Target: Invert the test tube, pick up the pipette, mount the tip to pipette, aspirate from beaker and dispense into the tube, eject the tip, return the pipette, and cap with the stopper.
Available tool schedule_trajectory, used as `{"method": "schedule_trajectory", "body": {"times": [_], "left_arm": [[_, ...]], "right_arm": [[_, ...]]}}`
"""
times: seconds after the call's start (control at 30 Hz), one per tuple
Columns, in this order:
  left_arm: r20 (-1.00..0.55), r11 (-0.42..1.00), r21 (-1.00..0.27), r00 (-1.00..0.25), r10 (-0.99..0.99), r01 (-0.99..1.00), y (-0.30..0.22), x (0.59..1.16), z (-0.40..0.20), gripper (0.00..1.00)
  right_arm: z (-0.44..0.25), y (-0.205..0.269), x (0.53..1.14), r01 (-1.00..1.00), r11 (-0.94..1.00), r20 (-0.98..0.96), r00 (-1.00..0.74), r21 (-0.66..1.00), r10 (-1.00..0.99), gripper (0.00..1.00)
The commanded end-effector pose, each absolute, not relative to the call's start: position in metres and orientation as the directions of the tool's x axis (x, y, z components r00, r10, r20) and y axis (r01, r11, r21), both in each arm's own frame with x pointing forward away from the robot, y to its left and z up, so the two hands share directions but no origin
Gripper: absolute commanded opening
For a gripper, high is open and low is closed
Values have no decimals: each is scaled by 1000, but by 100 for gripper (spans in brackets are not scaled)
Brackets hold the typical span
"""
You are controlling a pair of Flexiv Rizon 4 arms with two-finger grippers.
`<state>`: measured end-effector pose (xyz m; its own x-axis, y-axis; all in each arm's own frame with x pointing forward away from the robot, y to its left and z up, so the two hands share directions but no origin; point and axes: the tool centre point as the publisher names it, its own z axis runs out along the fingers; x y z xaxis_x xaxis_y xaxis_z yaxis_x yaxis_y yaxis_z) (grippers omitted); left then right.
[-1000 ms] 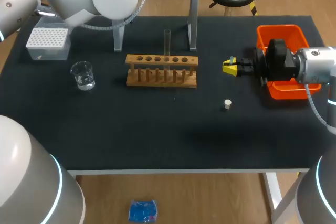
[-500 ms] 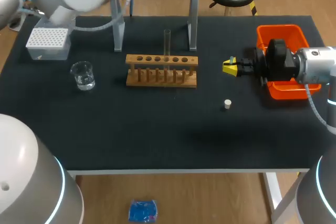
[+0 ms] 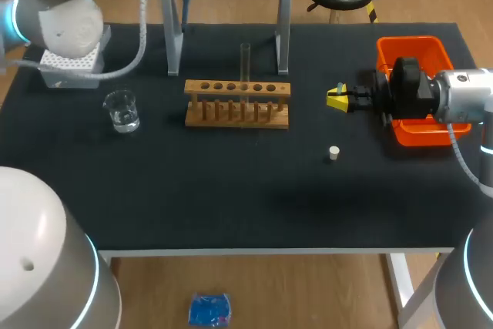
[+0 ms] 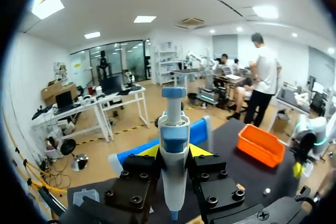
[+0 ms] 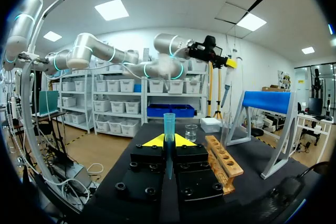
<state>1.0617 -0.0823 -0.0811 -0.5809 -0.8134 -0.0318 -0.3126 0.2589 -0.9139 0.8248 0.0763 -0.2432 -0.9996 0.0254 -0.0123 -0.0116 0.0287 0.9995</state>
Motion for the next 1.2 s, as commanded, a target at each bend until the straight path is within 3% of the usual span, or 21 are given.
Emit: {"method": "schedule_trajectory", "body": {"times": [0.03, 0.2, 0.8, 1.03, 1.2], "left_arm": [[81, 262, -912, -764, -640, -316, -64, 1001, -58, 0], [98, 247, -925, -807, -583, -291, -72, 949, -43, 0], [98, 247, -925, -807, -583, -291, -72, 949, -43, 0], [-27, 194, -980, -931, -363, -47, -100, 927, -19, 0], [-52, 156, -988, -977, -208, 19, -127, 897, -5, 0]], "right_arm": [[-243, 77, 824, -12, 30, -13, -1000, 999, 29, 0], [-243, 77, 824, -12, 30, -13, -1000, 999, 29, 0], [-243, 77, 824, -12, 30, -13, -1000, 999, 29, 0], [-243, 77, 824, -12, 30, -13, -1000, 999, 29, 0], [-243, 77, 824, -12, 30, -13, -1000, 999, 29, 0]]}}
